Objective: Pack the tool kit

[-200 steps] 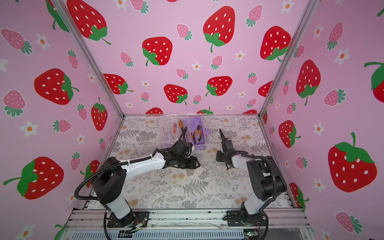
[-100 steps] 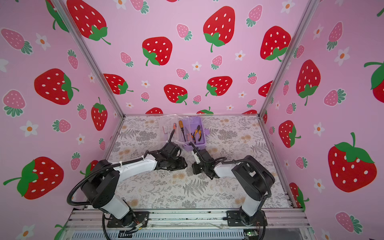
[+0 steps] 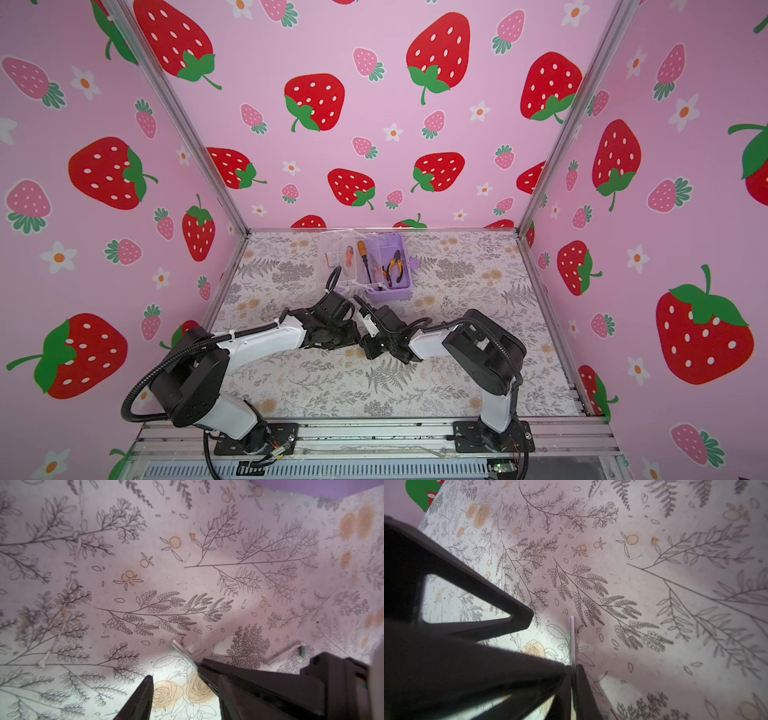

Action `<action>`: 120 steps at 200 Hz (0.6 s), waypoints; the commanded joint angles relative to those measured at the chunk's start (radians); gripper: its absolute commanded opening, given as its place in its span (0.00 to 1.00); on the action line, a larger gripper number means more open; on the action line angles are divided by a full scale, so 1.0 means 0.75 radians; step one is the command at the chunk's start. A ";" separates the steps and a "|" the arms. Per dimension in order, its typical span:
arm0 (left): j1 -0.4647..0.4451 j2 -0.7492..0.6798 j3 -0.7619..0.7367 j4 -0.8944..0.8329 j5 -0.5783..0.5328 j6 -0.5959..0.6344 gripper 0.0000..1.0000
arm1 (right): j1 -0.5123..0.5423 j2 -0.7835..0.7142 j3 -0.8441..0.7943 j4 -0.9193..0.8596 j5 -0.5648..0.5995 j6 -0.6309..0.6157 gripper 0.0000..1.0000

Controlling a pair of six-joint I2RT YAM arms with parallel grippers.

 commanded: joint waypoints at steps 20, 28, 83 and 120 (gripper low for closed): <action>0.003 0.060 0.031 -0.011 -0.044 -0.037 0.52 | 0.012 -0.156 -0.080 -0.051 -0.004 0.007 0.15; 0.002 0.078 0.047 -0.016 -0.039 -0.040 0.53 | 0.011 -0.185 -0.087 -0.055 0.000 0.010 0.16; -0.006 0.133 0.100 -0.017 -0.004 -0.065 0.54 | 0.007 -0.410 -0.147 -0.083 0.059 0.010 0.25; -0.062 0.170 0.145 -0.099 -0.014 -0.094 0.53 | -0.003 -0.638 -0.241 -0.169 0.245 -0.023 0.27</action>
